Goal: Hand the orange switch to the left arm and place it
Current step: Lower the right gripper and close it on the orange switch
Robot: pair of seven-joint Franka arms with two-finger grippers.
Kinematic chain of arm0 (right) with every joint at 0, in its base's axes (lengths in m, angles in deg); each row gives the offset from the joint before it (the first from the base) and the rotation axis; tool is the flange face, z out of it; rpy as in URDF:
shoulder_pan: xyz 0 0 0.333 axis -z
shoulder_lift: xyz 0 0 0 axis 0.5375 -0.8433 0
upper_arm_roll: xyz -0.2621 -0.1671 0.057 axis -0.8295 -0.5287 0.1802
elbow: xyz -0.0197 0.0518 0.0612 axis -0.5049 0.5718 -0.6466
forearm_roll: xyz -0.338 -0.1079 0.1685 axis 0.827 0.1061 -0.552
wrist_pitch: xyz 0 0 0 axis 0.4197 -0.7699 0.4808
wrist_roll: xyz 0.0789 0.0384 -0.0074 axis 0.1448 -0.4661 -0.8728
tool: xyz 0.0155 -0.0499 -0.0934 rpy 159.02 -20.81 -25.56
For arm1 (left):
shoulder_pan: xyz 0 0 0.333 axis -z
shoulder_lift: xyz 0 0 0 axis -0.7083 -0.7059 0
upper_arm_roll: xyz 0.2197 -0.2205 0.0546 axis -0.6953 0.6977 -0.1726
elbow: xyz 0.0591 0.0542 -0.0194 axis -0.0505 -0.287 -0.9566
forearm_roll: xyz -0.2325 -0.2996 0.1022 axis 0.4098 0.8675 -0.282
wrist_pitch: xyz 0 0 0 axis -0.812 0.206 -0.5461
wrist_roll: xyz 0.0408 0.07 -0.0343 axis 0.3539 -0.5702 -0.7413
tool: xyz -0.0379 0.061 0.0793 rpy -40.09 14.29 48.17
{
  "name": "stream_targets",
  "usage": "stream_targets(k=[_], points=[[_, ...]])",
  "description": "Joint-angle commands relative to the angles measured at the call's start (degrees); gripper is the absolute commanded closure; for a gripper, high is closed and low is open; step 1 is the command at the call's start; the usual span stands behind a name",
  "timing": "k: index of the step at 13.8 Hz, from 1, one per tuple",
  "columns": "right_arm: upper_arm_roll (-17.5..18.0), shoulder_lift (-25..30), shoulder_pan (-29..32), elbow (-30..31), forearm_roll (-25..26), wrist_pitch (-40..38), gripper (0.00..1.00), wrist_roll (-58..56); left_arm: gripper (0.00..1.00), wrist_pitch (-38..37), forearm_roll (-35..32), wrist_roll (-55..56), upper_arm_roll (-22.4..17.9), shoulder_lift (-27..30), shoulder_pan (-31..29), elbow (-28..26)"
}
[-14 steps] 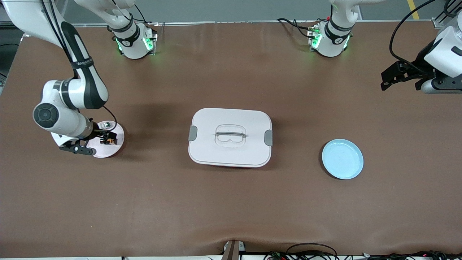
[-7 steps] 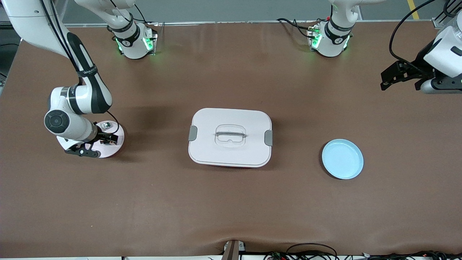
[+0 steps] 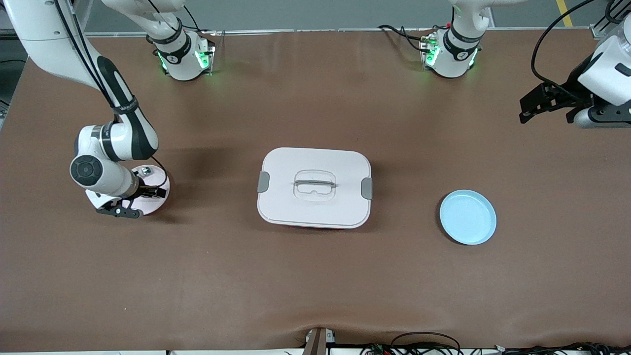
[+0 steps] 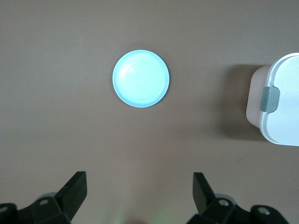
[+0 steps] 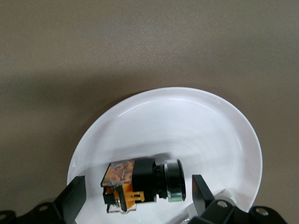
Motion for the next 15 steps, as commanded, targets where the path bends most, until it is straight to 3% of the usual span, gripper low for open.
stream_targets(k=[1,13,15], points=[[0.5,-1.0,0.8,-0.8,1.6,0.6,0.0,1.3,0.0,-0.1,-0.1,-0.4,0.2,0.1,-0.1,0.2],[0.5,-1.6,1.6,-0.3,1.7,-0.3,0.0,1.1,0.0,-0.2,0.0,-0.5,0.2,0.1,-0.2,0.2],[0.5,-1.6,1.6,-0.2,1.7,-0.3,0.14,1.0,0.0,-0.2,0.0,-0.5,0.2,0.1,-0.3,0.2]])
